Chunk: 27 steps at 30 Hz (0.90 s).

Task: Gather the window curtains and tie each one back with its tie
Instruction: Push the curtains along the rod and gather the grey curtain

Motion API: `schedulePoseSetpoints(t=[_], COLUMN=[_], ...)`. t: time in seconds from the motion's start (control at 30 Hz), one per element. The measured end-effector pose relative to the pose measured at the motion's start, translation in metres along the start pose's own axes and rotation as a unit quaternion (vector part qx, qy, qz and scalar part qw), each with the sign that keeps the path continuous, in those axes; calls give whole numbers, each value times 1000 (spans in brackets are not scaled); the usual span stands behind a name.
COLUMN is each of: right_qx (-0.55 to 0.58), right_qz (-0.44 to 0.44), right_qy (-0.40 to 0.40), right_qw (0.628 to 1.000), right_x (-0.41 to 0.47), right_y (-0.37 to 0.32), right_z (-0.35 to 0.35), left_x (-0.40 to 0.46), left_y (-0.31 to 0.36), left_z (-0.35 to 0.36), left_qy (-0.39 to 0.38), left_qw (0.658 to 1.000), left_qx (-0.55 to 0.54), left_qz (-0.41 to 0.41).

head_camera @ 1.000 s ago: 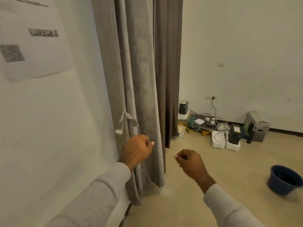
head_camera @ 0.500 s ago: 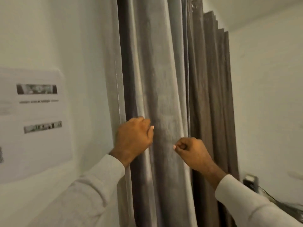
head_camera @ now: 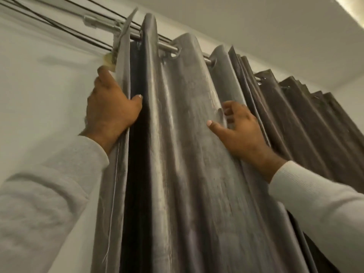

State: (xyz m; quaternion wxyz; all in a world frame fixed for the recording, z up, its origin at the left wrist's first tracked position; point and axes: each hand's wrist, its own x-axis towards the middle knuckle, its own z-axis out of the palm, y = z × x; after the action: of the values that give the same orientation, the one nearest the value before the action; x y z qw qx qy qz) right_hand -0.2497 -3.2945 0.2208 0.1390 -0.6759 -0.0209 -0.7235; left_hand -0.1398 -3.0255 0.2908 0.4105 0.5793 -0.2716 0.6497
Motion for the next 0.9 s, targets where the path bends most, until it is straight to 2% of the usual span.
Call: schedulePoseSetpoints(t=[0.13, 0.17, 0.23, 0.3, 0.37, 0.47, 0.57, 0.7, 0.8, 0.87, 0.9], right_qx=[135, 114, 70, 142, 260, 375, 365, 378, 310, 245, 217], right_qz=[67, 54, -28, -106, -126, -46, 33, 49, 6, -95, -149], right_qy=[-54, -49, -59, -123, -156, -94, -35, 50, 147, 194, 182], right_qw=[987, 991, 995, 976, 944, 921, 930, 923, 939, 945, 948], right_x=[68, 81, 104, 123, 138, 156, 167, 178, 176, 172, 168], right_y=[13, 13, 10, 12, 16, 31, 34, 26, 13, 0, -11], right_z=[25, 36, 62, 77, 75, 64, 61, 51, 42, 38, 37], left_x=[29, 31, 39, 51, 65, 79, 80, 81, 91, 96, 98], left_y=[19, 25, 32, 38, 42, 46, 58, 79, 80, 76, 74], left_z=[1, 0, -1, 2, 2, 4, 15, 39, 34, 26, 21], left_qy=[-18, -8, 14, 26, 10, 8, 17, -114, -110, -31, 10], left_qw=[997, 997, 997, 998, 997, 994, 994, 989, 990, 999, 1000], left_qx=[47, 55, 58, 17, -31, -53, -52, -85, -69, -28, -18], left_qz=[-54, -56, -58, -56, -73, -95, -91, -52, -52, -28, -22])
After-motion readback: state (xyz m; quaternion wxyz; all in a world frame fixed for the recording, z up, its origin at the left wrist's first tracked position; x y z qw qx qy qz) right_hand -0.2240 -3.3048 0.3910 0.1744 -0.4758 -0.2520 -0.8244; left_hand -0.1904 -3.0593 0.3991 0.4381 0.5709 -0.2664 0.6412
